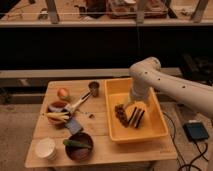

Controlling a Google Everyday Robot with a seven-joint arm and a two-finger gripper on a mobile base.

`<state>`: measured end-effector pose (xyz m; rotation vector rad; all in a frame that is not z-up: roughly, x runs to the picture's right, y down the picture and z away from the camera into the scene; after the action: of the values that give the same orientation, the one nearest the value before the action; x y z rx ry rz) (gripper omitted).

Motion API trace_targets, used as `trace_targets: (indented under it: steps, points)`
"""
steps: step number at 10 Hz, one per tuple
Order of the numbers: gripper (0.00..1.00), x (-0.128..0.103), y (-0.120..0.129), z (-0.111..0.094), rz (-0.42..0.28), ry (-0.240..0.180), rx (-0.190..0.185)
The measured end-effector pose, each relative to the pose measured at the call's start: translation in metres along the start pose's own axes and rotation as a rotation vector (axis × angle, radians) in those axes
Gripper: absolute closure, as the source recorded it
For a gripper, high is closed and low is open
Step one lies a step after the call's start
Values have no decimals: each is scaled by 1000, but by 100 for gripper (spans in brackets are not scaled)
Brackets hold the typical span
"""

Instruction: Place grapes in purple bowl

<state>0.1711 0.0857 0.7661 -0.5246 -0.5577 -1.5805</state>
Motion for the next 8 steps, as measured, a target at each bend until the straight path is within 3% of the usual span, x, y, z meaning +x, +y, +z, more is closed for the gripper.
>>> trace_targets:
  steps: [3, 5, 6, 8]
  points:
    - [27, 2, -1, -2, -12, 11, 11]
    - [27, 17, -10, -12, -48, 77, 79]
    - [27, 34, -30, -16, -81, 123, 118]
    - [27, 59, -59, -20, -127, 170, 145]
